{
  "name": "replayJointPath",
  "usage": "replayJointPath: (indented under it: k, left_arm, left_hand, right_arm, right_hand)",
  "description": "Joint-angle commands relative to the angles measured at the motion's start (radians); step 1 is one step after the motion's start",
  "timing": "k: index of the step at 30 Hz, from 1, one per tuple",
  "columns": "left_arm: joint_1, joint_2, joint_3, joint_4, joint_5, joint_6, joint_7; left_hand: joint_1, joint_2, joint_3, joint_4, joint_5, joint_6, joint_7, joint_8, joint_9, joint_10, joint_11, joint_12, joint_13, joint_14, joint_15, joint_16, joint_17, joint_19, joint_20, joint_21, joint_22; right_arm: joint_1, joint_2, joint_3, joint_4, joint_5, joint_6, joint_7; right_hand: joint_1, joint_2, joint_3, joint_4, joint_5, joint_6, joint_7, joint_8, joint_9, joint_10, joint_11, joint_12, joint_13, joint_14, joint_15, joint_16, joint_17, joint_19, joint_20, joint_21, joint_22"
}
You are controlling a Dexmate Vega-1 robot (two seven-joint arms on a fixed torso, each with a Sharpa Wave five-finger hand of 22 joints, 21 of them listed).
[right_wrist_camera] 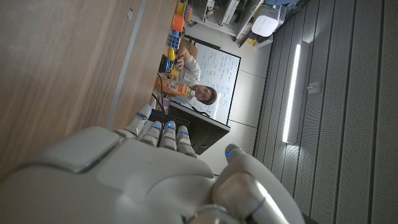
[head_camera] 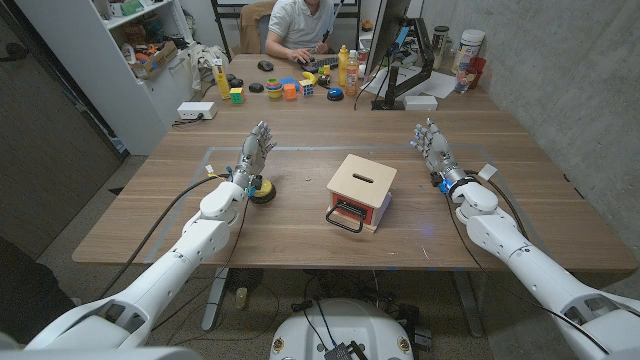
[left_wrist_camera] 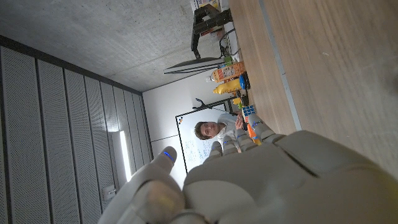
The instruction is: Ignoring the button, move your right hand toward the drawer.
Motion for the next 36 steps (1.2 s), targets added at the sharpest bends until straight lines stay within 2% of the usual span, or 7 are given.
replayJointPath:
  k: [1,4,7,12,16,23,36]
  left_arm:
    - [0.02,-0.066,-0.052,-0.012,0.07,0.032,-0.001]
    - [0.024,-0.077,-0.067,-0.014,0.083,0.039,-0.01]
    - [0.027,-0.087,-0.08,-0.015,0.094,0.044,-0.02]
    - [0.03,-0.101,-0.097,-0.012,0.11,0.052,-0.033]
    - [0.027,-0.112,-0.108,0.0,0.118,0.055,-0.047]
    - [0.014,-0.13,-0.122,0.031,0.131,0.056,-0.07]
    - [-0.012,-0.155,-0.133,0.08,0.149,0.055,-0.103]
  left_hand:
    - [-0.001,0.114,0.005,-0.001,0.004,-0.016,0.0,0.007,0.004,-0.051,0.0,0.005,0.003,-0.087,-0.002,0.006,0.004,-0.008,-0.018,0.004,0.002]
    - [-0.001,0.114,0.004,-0.001,0.004,-0.017,-0.001,0.007,0.004,-0.051,0.0,0.005,0.003,-0.088,-0.002,0.006,0.004,-0.009,-0.016,0.003,0.002]
    - [-0.001,0.114,0.003,-0.001,0.004,-0.016,-0.001,0.007,0.004,-0.05,-0.001,0.006,0.003,-0.086,-0.001,0.006,0.004,-0.009,-0.013,0.001,0.002]
    - [-0.001,0.114,0.002,-0.001,0.004,-0.016,-0.002,0.007,0.004,-0.051,0.001,0.005,0.003,-0.087,0.0,0.005,0.004,-0.009,-0.011,-0.001,0.002]
    - [-0.001,0.114,0.001,-0.001,0.005,-0.015,-0.003,0.007,0.004,-0.051,0.002,0.005,0.003,-0.086,0.0,0.005,0.004,-0.008,-0.011,-0.002,0.002]
    - [-0.001,0.114,-0.001,-0.001,0.005,-0.014,-0.003,0.007,0.004,-0.052,0.001,0.005,0.003,-0.086,0.0,0.005,0.004,-0.007,-0.012,-0.005,0.003]
    - [-0.001,0.115,-0.003,-0.001,0.005,-0.013,-0.001,0.007,0.004,-0.052,0.003,0.005,0.003,-0.086,0.001,0.004,0.004,-0.006,-0.013,-0.01,0.003]
  right_arm:
    - [0.007,0.038,0.065,0.03,-0.042,-0.023,0.085]
    - [-0.002,0.042,0.078,0.014,-0.062,-0.027,0.084]
    - [-0.014,0.043,0.09,-0.005,-0.078,-0.029,0.085]
    - [-0.051,0.03,0.104,-0.059,-0.12,-0.019,0.078]
    - [-0.104,0.004,0.116,-0.151,-0.186,-0.021,0.023]
    - [-0.185,-0.022,0.134,-0.269,-0.304,-0.006,-0.065]
    - [-0.256,-0.034,0.151,-0.394,-0.527,0.038,-0.173]
  right_hand:
    - [0.0,0.083,0.005,0.0,0.006,0.004,0.003,0.005,0.005,0.008,-0.006,0.006,0.002,-0.009,-0.018,0.005,0.002,-0.058,-0.106,0.004,0.001]
    - [0.0,0.083,0.003,0.0,0.006,0.005,-0.006,0.006,0.005,0.006,-0.009,0.006,0.002,-0.011,-0.016,0.004,0.002,-0.059,-0.085,0.0,0.001]
    - [0.0,0.083,-0.001,0.001,0.005,0.008,-0.018,0.008,0.006,0.006,-0.012,0.006,0.002,-0.012,-0.016,0.003,0.002,-0.068,-0.036,-0.01,0.002]
    - [0.001,0.083,-0.003,0.0,0.005,0.013,-0.031,0.009,0.006,0.004,-0.022,0.005,0.002,-0.012,-0.012,0.002,0.002,-0.069,-0.031,-0.015,0.002]
    - [0.015,0.072,-0.006,-0.012,0.002,0.016,-0.038,0.01,0.007,0.004,-0.02,0.006,0.002,-0.006,0.041,0.001,-0.001,-0.047,0.019,-0.021,0.002]
    - [0.047,0.013,-0.025,-0.045,-0.006,0.026,-0.045,0.011,0.007,0.017,0.008,0.013,0.002,0.032,0.1,0.004,-0.003,-0.003,0.102,-0.036,0.0]
    - [0.071,-0.067,-0.061,-0.08,-0.013,0.039,-0.054,0.014,0.006,0.04,0.022,0.022,0.003,0.068,0.118,0.003,-0.003,0.036,0.165,-0.053,0.0]
